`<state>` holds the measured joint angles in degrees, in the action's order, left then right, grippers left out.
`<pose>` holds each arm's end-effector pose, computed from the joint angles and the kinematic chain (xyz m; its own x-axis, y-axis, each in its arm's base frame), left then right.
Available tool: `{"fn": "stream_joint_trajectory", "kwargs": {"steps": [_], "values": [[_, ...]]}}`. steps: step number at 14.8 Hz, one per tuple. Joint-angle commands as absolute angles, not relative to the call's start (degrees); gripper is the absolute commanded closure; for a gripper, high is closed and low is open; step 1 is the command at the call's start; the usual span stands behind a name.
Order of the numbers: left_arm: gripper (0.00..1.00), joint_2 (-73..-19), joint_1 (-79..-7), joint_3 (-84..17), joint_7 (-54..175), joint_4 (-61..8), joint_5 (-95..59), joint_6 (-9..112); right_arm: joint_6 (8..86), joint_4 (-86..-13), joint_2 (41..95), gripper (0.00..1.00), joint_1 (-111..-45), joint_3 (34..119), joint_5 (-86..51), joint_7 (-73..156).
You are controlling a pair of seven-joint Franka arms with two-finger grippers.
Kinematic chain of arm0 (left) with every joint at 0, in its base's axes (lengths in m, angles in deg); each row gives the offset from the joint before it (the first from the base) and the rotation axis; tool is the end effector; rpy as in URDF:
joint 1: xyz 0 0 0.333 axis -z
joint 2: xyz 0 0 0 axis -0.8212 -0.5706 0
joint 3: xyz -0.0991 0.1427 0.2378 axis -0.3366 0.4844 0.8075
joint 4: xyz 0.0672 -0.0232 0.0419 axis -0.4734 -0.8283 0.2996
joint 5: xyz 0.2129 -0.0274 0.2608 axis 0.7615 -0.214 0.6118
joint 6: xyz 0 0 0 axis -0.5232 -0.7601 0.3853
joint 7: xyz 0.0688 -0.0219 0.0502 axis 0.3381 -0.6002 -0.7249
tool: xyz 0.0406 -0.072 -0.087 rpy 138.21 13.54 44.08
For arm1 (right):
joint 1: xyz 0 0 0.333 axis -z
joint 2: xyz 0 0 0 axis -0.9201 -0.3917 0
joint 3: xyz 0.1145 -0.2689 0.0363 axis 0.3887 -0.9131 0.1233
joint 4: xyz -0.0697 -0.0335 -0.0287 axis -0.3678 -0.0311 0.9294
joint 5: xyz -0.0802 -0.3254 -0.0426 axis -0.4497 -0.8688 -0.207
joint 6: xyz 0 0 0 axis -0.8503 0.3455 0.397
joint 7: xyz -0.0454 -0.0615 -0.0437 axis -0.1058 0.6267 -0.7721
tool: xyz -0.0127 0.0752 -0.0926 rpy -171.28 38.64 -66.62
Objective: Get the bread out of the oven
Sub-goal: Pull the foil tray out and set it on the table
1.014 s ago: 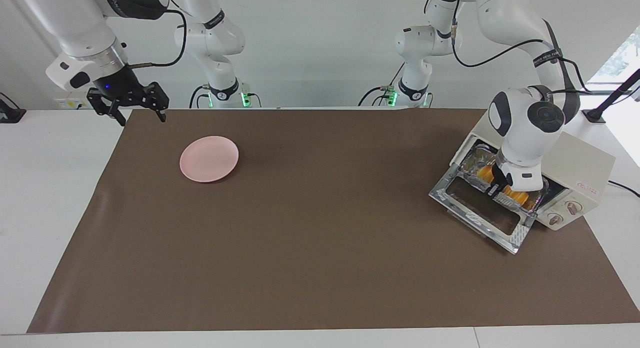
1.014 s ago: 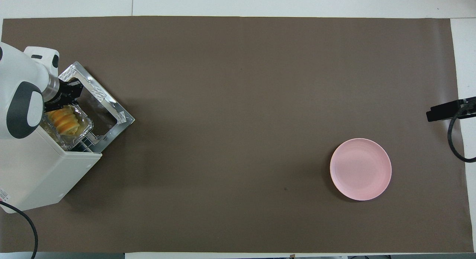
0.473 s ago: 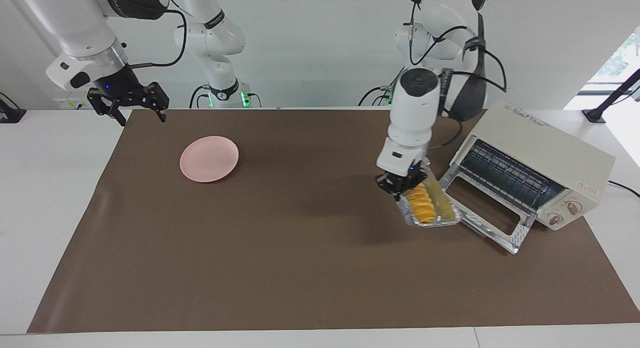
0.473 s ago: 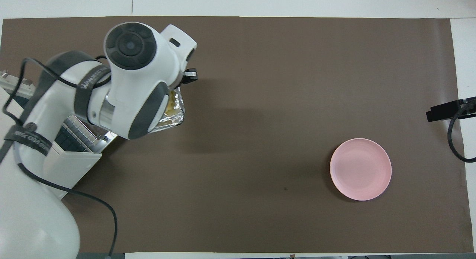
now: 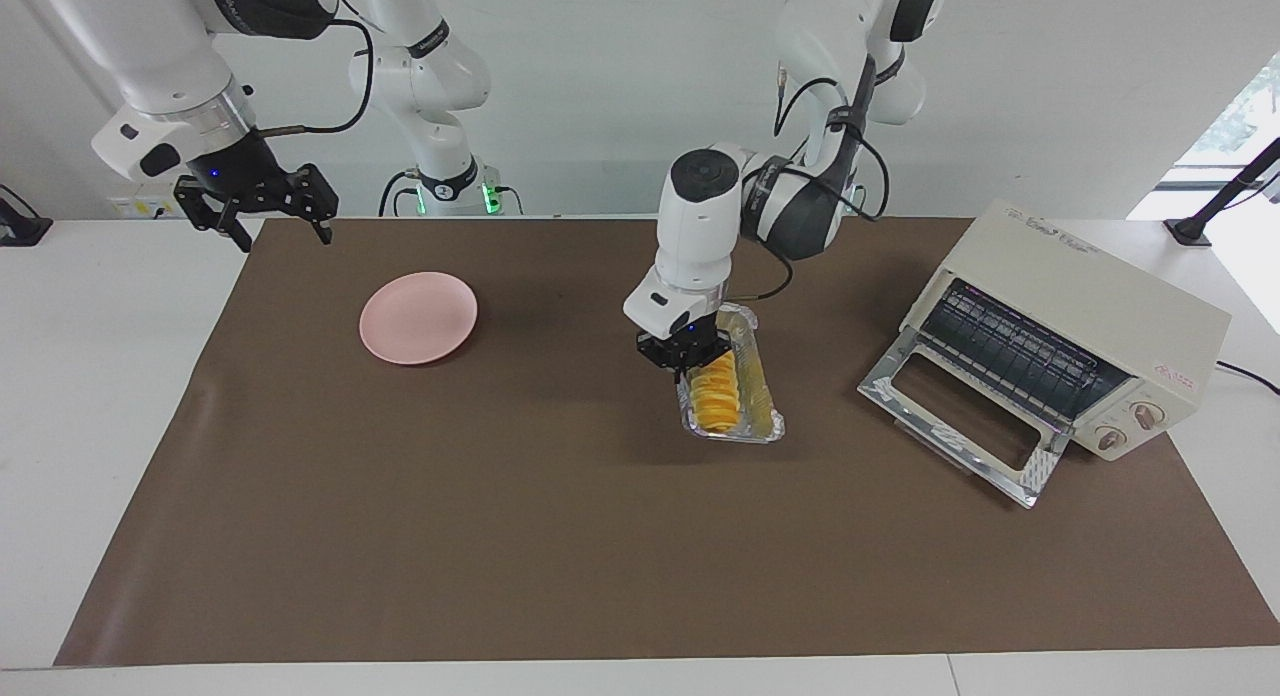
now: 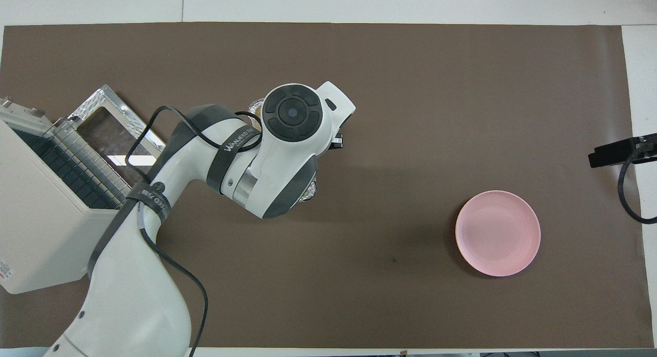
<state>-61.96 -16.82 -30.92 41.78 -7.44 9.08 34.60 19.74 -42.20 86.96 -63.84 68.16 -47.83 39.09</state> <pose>0.4953 -0.3944 0.3848 0.9902 -0.0972 0.1004 -0.1007 -0.9945 0.0302 0.4744 -0.0370 0.5822 0.9943 0.1026 -0.0296 0.1025 -0.9947 -0.0076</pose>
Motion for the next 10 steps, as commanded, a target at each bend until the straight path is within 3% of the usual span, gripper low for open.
{"fn": "stream_joint_trajectory", "kwargs": {"steps": [1, 2, 3, 4, 8, 10], "values": [[1.00, -66.29, -15.48, -29.73, 42.55, -5.77, 6.91, 37.92, 19.61, -43.49, 88.28, 0.00, -63.60, 68.25, -46.89, 38.76], [1.00, -66.91, -15.22, -29.64, 42.46, -5.16, 6.03, 39.67, 19.44, -43.49, 88.28, 0.00, -63.60, 68.25, -46.89, 38.76], [0.85, -66.91, -15.39, -29.64, 42.46, -4.98, 5.50, 39.86, 17.78, -43.40, 88.28, 0.00, -63.51, 68.25, -46.89, 38.76], [0.02, -67.00, -15.57, -29.47, 42.46, -4.98, 5.84, 40.21, 16.63, -43.40, 88.37, 0.00, -63.43, 68.25, -46.89, 38.76], [0.00, -65.16, -15.74, -24.04, 41.14, -2.53, 6.02, 36.54, 16.27, -43.40, 88.46, 0.00, -63.60, 68.25, -46.89, 38.67], [0.00, -59.56, -18.97, -22.79, 41.49, -2.16, 5.23, 31.63, 16.27, -43.31, 88.37, 0.00, -63.51, 68.25, -46.89, 38.50]]}}
